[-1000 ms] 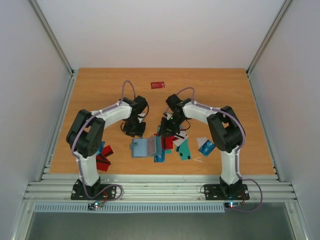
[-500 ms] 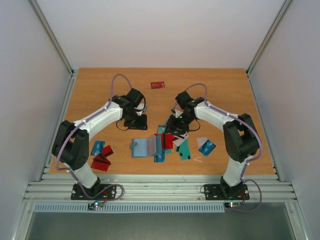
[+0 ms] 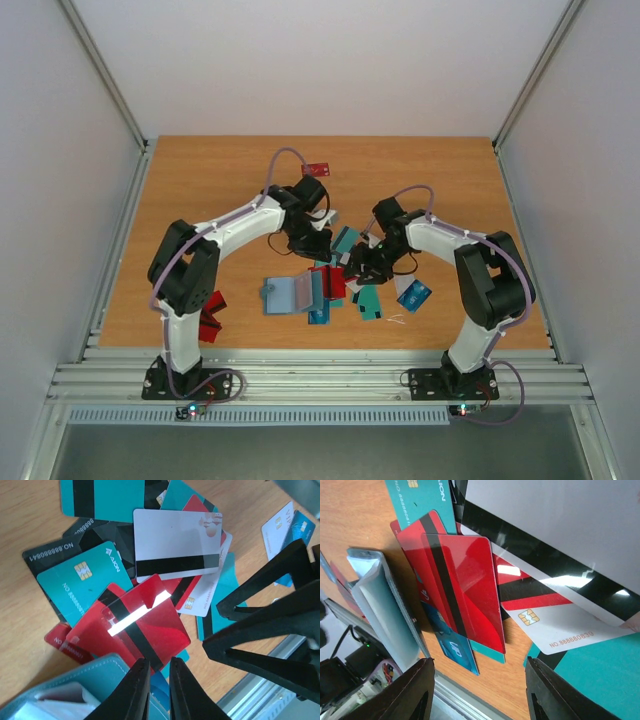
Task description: Put the credit cards into the card holder
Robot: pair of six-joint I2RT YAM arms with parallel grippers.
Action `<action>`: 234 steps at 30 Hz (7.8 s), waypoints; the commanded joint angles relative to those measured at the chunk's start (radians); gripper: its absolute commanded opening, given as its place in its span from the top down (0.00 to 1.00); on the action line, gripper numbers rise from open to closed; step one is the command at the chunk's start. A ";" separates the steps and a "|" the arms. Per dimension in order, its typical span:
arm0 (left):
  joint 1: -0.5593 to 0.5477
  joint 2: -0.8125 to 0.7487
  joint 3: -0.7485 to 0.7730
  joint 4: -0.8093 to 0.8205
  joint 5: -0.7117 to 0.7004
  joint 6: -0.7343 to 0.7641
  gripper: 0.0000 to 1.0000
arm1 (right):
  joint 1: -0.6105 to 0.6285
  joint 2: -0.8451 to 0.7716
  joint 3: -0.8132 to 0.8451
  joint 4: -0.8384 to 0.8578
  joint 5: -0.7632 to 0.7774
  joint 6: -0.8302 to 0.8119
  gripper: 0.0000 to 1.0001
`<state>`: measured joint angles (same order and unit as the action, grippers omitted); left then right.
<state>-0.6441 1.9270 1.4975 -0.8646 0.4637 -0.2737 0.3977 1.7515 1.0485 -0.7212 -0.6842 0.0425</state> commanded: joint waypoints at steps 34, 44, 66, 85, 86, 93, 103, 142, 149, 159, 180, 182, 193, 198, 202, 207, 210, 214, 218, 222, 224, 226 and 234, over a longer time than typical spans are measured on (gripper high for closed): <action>-0.025 0.254 0.096 -0.079 -0.008 0.120 0.95 | -0.046 0.028 -0.116 0.197 -0.144 0.061 0.48; -0.032 0.270 0.071 -0.059 -0.022 0.117 0.95 | -0.030 0.064 -0.117 0.242 -0.157 0.084 0.47; -0.031 0.275 -0.053 0.025 0.035 0.098 0.97 | 0.022 0.130 -0.133 0.418 -0.193 0.158 0.49; -0.005 0.082 -0.065 0.054 0.166 -0.007 0.93 | 0.021 0.046 -0.201 0.513 -0.119 0.260 0.51; -0.001 0.074 -0.057 0.041 0.162 -0.005 0.92 | 0.020 0.045 -0.207 0.514 -0.114 0.262 0.52; 0.009 0.043 -0.020 -0.060 0.044 0.060 0.90 | 0.020 0.031 -0.197 0.478 -0.085 0.242 0.52; 0.010 0.085 -0.050 -0.057 -0.090 0.112 0.90 | 0.021 0.042 -0.142 0.415 -0.068 0.202 0.52; -0.009 0.240 -0.017 0.001 -0.038 0.073 0.90 | 0.021 0.112 -0.089 0.496 -0.287 0.144 0.70; -0.010 0.250 -0.033 0.019 -0.018 0.060 0.90 | 0.021 0.113 -0.099 0.542 -0.313 0.164 0.76; -0.010 0.255 -0.047 0.035 -0.002 0.053 0.90 | 0.032 0.139 -0.081 0.513 -0.293 0.157 0.81; 0.001 0.138 0.035 -0.037 -0.013 0.032 0.85 | 0.048 0.073 -0.021 0.208 -0.054 0.058 0.99; 0.004 0.111 0.049 -0.055 -0.019 0.031 0.84 | 0.048 0.045 -0.016 0.184 -0.047 0.048 0.99; 0.043 -0.145 -0.057 -0.074 -0.063 -0.006 0.65 | 0.048 -0.108 0.077 0.027 -0.021 0.000 0.99; 0.081 -0.289 -0.150 -0.123 -0.152 0.008 0.61 | 0.074 -0.167 0.068 0.104 -0.059 0.072 0.99; 0.118 -0.417 -0.294 -0.123 -0.218 0.004 0.60 | 0.146 -0.160 0.061 0.196 -0.051 0.131 0.99; 0.155 -0.513 -0.475 -0.054 -0.221 -0.066 0.61 | 0.247 -0.087 0.077 0.331 -0.015 0.198 0.99; 0.172 -0.537 -0.549 -0.010 -0.214 -0.111 0.64 | 0.287 -0.042 0.078 0.409 -0.004 0.235 0.99; 0.201 -0.526 -0.600 0.023 -0.222 -0.134 0.70 | 0.308 0.008 0.075 0.450 0.025 0.240 0.99; 0.239 -0.520 -0.634 0.048 -0.209 -0.139 0.74 | 0.308 0.044 0.076 0.457 0.045 0.216 0.99; 0.249 -0.476 -0.631 0.064 -0.187 -0.139 0.79 | 0.307 0.080 0.075 0.462 0.029 0.198 0.99; 0.250 -0.458 -0.634 0.081 -0.163 -0.140 0.82 | 0.307 0.088 0.077 0.462 0.027 0.186 0.99; 0.250 -0.443 -0.647 0.108 -0.136 -0.143 0.82 | 0.308 0.100 0.080 0.460 0.021 0.179 0.99; 0.250 -0.392 -0.686 0.140 -0.104 -0.159 0.85 | 0.308 0.136 0.067 0.501 -0.009 0.173 0.99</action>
<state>-0.3985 1.5158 0.8291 -0.7708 0.3336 -0.4160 0.7013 1.8713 1.1088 -0.2676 -0.6743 0.2359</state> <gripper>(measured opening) 0.161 0.017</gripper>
